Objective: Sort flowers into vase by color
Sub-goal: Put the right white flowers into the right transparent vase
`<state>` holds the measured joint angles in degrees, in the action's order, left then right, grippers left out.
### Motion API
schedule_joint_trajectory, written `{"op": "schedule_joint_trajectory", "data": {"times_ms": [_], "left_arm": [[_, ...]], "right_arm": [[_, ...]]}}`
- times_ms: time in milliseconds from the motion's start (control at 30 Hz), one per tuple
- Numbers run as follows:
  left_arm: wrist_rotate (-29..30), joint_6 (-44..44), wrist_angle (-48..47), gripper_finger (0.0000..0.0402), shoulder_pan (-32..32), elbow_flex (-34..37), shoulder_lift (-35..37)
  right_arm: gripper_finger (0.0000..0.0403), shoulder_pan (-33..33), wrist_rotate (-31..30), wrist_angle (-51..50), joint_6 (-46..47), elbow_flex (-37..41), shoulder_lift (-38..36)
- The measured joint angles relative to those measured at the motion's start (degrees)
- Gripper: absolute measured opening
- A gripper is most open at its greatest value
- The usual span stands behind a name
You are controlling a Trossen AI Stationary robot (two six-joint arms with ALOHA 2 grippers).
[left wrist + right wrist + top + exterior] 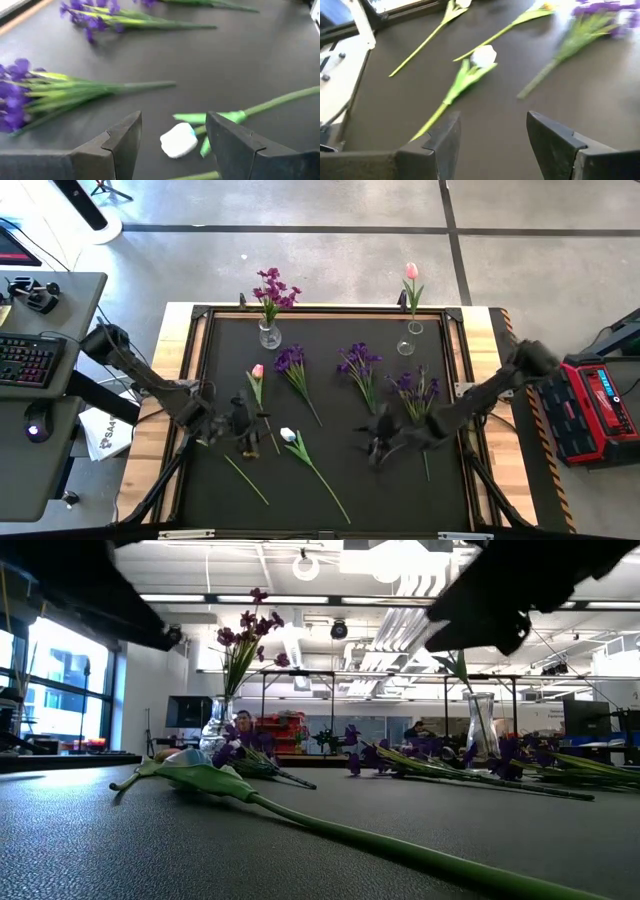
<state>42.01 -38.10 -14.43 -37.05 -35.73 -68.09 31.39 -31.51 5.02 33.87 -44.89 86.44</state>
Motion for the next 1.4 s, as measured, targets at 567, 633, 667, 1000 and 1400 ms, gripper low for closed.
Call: {"op": "schedule_joint_trajectory", "data": {"times_ms": [567,633,667,1000,1400], "left_arm": [[9.0,-14.1,8.9,0.0209,-11.0,0.0,-9.9],[9.7,-12.4,12.2,0.0209,-11.6,0.0,-11.1],[9.8,-11.6,14.0,0.0209,-11.8,0.0,-11.7],[12.8,-10.8,23.0,0.0209,-13.6,0.0,-16.9],[13.1,-10.8,28.5,0.0209,-13.7,0.0,-20.6]], "right_arm": [[0.0210,-1.3,5.2,-14.0,-7.0,-43.2,39.0],[0.0211,-1.0,3.6,-21.6,-1.2,-48.3,41.5],[0.0211,-0.9,2.4,-25.5,1.5,-50.7,42.8],[0.0201,-1.3,1.1,-36.3,11.1,-58.4,50.1],[0.0021,-2.8,4.5,-45.5,12.9,-57.9,49.1]]}}
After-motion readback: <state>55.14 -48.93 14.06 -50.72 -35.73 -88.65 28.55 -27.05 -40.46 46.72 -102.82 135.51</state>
